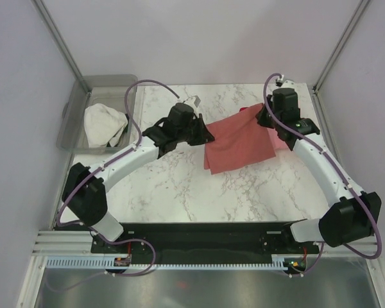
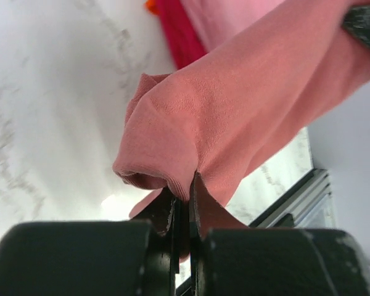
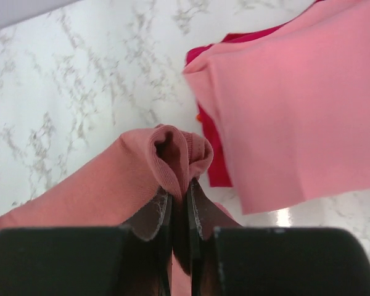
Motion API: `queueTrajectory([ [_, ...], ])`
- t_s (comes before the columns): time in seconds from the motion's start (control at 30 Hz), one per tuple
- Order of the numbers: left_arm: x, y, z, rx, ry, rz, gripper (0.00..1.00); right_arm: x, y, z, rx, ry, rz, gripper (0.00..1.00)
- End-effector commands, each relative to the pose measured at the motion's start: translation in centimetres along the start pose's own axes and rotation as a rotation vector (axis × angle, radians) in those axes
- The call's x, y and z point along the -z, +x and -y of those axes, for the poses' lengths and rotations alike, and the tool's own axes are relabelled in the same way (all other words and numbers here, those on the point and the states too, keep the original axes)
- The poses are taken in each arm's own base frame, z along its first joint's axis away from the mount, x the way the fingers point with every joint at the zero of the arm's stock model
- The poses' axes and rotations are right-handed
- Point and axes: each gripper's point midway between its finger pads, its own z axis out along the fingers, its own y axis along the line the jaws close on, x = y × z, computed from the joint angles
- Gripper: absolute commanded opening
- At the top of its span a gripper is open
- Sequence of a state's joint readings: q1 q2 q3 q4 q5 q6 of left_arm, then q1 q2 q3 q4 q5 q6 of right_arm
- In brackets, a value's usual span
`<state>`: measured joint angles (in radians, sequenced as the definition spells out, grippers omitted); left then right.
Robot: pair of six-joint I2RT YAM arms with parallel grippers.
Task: Fold and stack the t-shirts
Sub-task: Neatly place the folded tshirt to the corner
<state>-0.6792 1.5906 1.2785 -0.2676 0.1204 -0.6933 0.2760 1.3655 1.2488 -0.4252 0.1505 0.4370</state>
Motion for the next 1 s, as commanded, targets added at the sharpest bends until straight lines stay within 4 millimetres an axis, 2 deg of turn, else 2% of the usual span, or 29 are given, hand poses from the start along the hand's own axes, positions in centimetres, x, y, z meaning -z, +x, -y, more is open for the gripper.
queueTrajectory([
  [0.0,-0.9,-2.8,4.1,0.038,0.068,0.094,0.02,1.6,-4.6,4.0,-0.021,0.128,0.086,0.0],
  [0.03,-1.0,-3.7,5.8,0.044,0.104,0.114,0.02,1.6,-4.9,5.4,-0.035,0.164,0.08,0.0],
  [0.13,-2.7,-3.9,9.0,0.026,0.148,0.114,0.02,1.6,-6.2,8.2,-0.069,0.221,0.094,0.0],
  [0.17,-3.8,-4.0,10.4,0.013,0.169,0.12,0.02,1.5,-6.9,9.7,-0.091,0.247,0.101,0.0],
  [0.27,-6.1,-4.4,11.9,0.004,0.19,0.129,0.02,0.8,-8.1,11.6,-0.129,0.254,0.101,0.0],
  [0.3,-7.8,-4.7,12.5,0.006,0.2,0.128,0.02,0.7,-8.4,12.9,-0.147,0.274,0.1,0.0],
  [0.37,-9.2,-5.1,13.0,0.009,0.21,0.128,0.02,-0.1,-8.8,13.9,-0.164,0.284,0.093,0.0],
  [0.4,-9.6,-6.2,14.0,0.008,0.232,0.155,0.02,-0.4,-9.1,14.8,-0.176,0.298,0.093,0.0],
  [0.43,-11.5,-5.7,13.2,-0.001,0.214,0.149,0.02,-0.9,-9.5,15.2,-0.19,0.298,0.099,0.0],
  [0.47,-12.5,-6.0,12.9,-0.002,0.197,0.165,0.02,-2.0,-9.7,15.7,-0.203,0.299,0.09,0.0],
  [0.5,-12.5,-7.7,14.1,-0.008,0.226,0.212,0.02,-2.7,-9.9,16.3,-0.221,0.289,0.087,0.0],
  [0.53,-15.1,-6.8,12.7,-0.011,0.193,0.2,0.02,-3.5,-10.3,16.6,-0.231,0.283,0.09,0.0],
  [0.57,-15.3,-8.7,13.3,0.003,0.212,0.242,0.02,-5.2,-10.4,17.2,-0.245,0.284,0.074,0.0],
  [0.63,-17.5,-9.2,12.9,0.059,0.232,0.243,0.04,-7.0,-10.4,17.9,-0.266,0.286,0.055,0.0],
  [0.67,-20.3,-7.9,11.1,0.079,0.208,0.209,0.13,-9.0,-10.2,18.5,-0.284,0.285,0.038,0.0],
  [0.7,-20.2,-10.2,11.5,0.095,0.226,0.256,0.42,-10.1,-10.1,18.7,-0.292,0.28,0.029,0.28],
  [0.73,-20.8,-10.4,10.6,0.119,0.193,0.258,0.54,-11.3,-10.3,18.4,-0.303,0.25,0.028,0.48],
  [0.77,-21.0,-11.7,9.7,0.13,0.175,0.295,0.56,-13.2,-10.3,18.6,-0.315,0.234,0.019,0.52],
  [0.8,-20.8,-12.3,9.5,0.13,0.176,0.309,0.61,-14.1,-10.6,18.5,-0.322,0.216,0.022,0.55],
  [0.83,-20.2,-13.3,9.5,0.131,0.169,0.34,0.71,-14.9,-11.0,18.8,-0.325,0.224,0.022,0.62],
  [0.87,-18.6,-14.8,10.3,0.12,0.179,0.372,0.93,-15.0,-11.1,18.9,-0.328,0.235,0.025,0.7],
  [0.9,-17.7,-15.5,10.6,0.073,0.175,0.392,0.99,-14.9,-11.2,19.0,-0.332,0.241,0.031,0.85],
  [0.93,-16.6,-16.1,11.0,0.05,0.173,0.404,1.0,-14.2,-11.5,19.0,-0.335,0.248,0.04,0.86],
  [0.97,-16.3,-15.6,10.4,0.024,0.148,0.392,0.99,-13.7,-11.6,18.6,-0.331,0.24,0.043,0.87],
])
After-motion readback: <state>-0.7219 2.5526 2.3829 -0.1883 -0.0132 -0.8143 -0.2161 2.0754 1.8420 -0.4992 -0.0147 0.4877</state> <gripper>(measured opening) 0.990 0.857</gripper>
